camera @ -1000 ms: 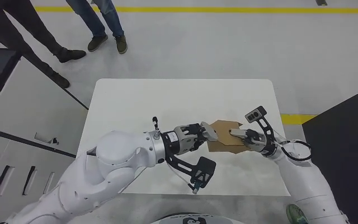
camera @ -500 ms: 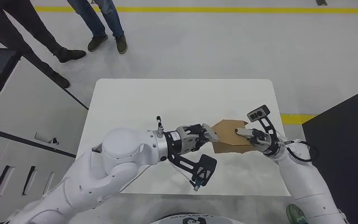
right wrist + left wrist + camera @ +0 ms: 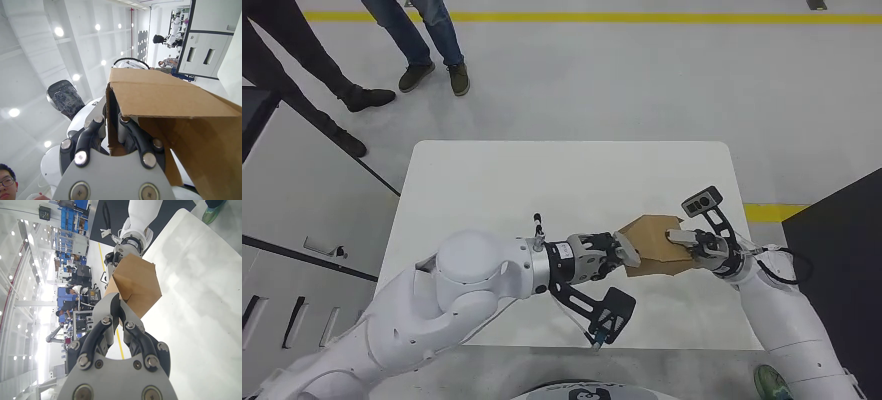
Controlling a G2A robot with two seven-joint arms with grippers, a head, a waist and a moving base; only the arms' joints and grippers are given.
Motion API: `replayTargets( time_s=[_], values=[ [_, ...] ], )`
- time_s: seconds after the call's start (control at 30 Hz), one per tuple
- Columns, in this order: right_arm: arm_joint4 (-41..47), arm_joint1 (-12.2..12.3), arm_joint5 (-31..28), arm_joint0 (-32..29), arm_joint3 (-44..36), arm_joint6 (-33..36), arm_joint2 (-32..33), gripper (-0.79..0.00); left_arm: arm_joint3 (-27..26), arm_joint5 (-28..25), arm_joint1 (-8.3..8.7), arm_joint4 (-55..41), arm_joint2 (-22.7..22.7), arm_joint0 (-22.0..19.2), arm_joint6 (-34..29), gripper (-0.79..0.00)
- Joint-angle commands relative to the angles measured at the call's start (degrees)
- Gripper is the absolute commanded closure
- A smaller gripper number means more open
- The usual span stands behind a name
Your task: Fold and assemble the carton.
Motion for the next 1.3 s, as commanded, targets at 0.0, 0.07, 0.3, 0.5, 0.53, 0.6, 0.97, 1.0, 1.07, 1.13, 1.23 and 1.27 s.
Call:
replayTargets(
  time_s=[0.0, 0.07, 0.3, 0.5, 0.53, 0.6, 0.97, 1.0, 1.07, 1.13, 1.23, 1.27],
  values=[
    [-0.2, 0.0, 0.1, 0.1, 0.1, 0.6, 0.0, 0.000, 0.3, 0.1, -0.11, 0.2, 0.5, -0.3, 0.1, 0.000],
    [-0.4, 0.0, 0.1, 0.2, 0.3, 0.9, 0.0, 0.000, 0.5, 0.1, -0.22, 0.3, 0.9, -0.5, 0.2, 0.000],
    [-0.6, -0.1, 0.4, 0.5, 0.7, 1.4, -0.1, 0.000, 1.4, 0.8, -0.32, -0.2, 0.8, -0.2, 0.5, 0.000],
    [-0.6, -0.1, 0.4, 0.5, 0.7, 1.4, -0.1, 0.000, 1.4, 0.8, -0.32, -0.2, 0.8, -0.2, 0.5, 0.000],
    [-0.6, -0.1, 0.4, 0.5, 0.7, 1.4, -0.1, 0.000, 1.4, 0.8, -0.32, -0.2, 0.8, -0.2, 0.5, 0.000],
    [-0.6, -0.1, 0.4, 0.5, 0.7, 1.4, -0.1, 0.000, 1.4, 0.8, -0.32, -0.2, 0.8, -0.2, 0.5, 0.000],
    [-0.6, -0.1, 0.4, 0.5, 0.7, 1.4, -0.1, 0.000, 1.4, 0.8, -0.32, -0.2, 0.8, -0.2, 0.5, 0.000],
    [-0.6, -0.1, 0.4, 0.5, 0.7, 1.4, -0.1, 0.000, 1.4, 0.8, -0.32, -0.2, 0.8, -0.2, 0.5, 0.000],
    [-0.6, -0.1, 0.4, 0.5, 0.7, 1.4, -0.1, 0.000, 1.4, 0.8, -0.32, -0.2, 0.8, -0.2, 0.5, 0.000],
    [-0.6, -0.1, 0.4, 0.5, 0.7, 1.4, -0.1, 0.000, 1.4, 0.8, -0.32, -0.2, 0.8, -0.2, 0.5, 0.000],
    [-0.6, -0.1, 0.4, 0.5, 0.7, 1.4, -0.1, 0.000, 1.4, 0.8, -0.32, -0.2, 0.8, -0.2, 0.5, 0.000],
    [-0.6, -0.1, 0.4, 0.5, 0.7, 1.4, -0.1, 0.000, 1.4, 0.8, -0.32, -0.2, 0.8, -0.2, 0.5, 0.000]
  ],
)
